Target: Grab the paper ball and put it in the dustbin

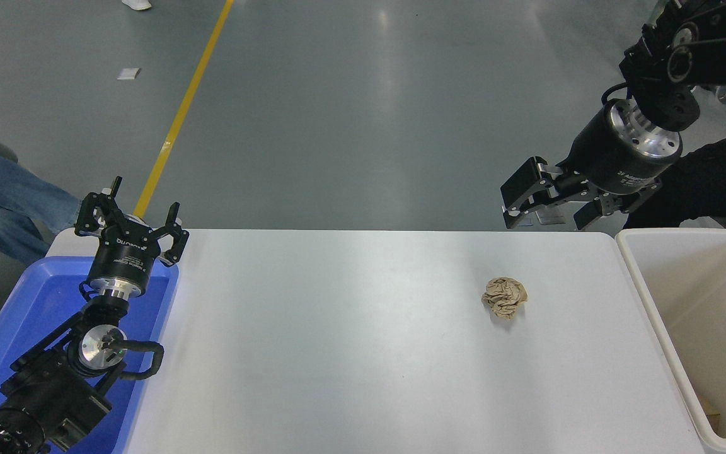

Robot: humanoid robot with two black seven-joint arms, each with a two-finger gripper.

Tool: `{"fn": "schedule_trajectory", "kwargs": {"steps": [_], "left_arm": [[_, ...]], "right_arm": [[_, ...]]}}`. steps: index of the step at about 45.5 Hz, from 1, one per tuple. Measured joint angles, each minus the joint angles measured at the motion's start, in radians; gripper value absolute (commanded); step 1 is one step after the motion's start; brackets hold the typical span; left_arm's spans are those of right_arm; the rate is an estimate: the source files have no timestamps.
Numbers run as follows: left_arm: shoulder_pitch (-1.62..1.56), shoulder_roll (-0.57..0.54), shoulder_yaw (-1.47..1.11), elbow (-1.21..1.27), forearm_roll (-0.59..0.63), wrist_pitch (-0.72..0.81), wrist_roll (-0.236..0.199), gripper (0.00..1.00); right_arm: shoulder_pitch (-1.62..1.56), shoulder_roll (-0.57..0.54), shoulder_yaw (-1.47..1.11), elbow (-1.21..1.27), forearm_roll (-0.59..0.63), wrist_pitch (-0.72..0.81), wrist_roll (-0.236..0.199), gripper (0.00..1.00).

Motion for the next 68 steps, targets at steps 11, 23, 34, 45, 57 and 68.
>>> {"fn": "schedule_trajectory", "kwargs": {"steps": [11, 23, 34, 45, 57, 68], "left_arm": [[-0.001, 0.0, 0.0, 0.0, 0.0, 0.0, 0.0, 0.98], [-0.001, 0.0, 0.0, 0.0, 0.0, 0.0, 0.0, 0.98], [-0.001, 0.0, 0.0, 0.0, 0.0, -0.001, 0.0, 0.98], [-0.001, 0.0, 0.0, 0.0, 0.0, -0.001, 0.0, 0.98], [-0.001, 0.0, 0.0, 0.0, 0.0, -0.001, 0.0, 0.98], [-0.001, 0.0, 0.0, 0.0, 0.0, -0.001, 0.0, 0.98]], "right_arm": [[0.0, -0.001, -0.015, -0.025, 0.106, 0.0, 0.001, 1.0], [0.004, 0.001, -0.032, -0.036, 0.135, 0.0, 0.001, 1.0], [-0.018, 0.005, -0.037, -0.046, 0.127, 0.0, -0.002, 1.0], [-0.135, 0.029, -0.039, -0.123, 0.098, -0.036, -0.003, 1.0], [-0.298, 0.09, -0.039, -0.227, 0.087, -0.171, -0.003, 1.0], [-0.449, 0.146, -0.039, -0.321, 0.083, -0.32, -0.003, 1.0]]}}
